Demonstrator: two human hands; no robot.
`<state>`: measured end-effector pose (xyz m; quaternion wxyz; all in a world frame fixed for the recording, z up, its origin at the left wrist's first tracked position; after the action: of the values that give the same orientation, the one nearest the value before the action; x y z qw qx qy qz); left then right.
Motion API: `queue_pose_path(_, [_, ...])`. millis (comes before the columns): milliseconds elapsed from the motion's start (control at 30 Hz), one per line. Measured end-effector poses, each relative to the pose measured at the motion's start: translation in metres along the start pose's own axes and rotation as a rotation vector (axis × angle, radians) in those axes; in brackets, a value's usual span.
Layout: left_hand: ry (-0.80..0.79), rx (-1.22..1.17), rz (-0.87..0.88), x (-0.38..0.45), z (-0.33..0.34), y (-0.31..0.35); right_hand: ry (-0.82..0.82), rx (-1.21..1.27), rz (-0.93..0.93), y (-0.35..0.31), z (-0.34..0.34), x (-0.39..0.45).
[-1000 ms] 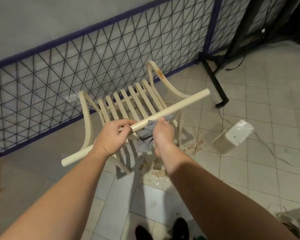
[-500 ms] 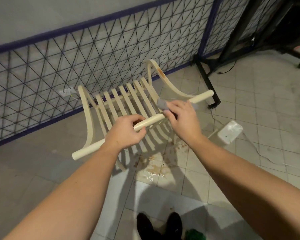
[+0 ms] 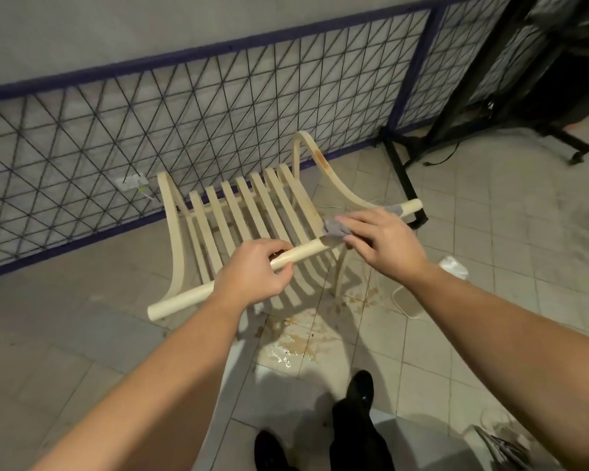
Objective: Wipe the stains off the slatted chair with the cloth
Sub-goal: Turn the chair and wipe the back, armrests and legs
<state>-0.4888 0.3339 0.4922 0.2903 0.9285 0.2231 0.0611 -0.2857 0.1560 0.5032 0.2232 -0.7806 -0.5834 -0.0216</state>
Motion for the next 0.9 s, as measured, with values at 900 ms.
queue_pose_path(900, [0.355, 0.380, -0.209, -0.016, 0.044, 0.050, 0.116, 0.255, -0.168, 0.155, -0.027, -0.014])
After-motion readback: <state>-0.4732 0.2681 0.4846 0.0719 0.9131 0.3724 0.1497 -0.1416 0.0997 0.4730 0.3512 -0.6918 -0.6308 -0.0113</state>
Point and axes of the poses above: each hand's wrist, its own x-axis towards the middle knuckle, its own z-axis out of the palm, y = z × x, the point moved 1 cm from there along x, towards the middle knuckle, and after that the axes turned 4 degrees about x, right-handed, at the moved point
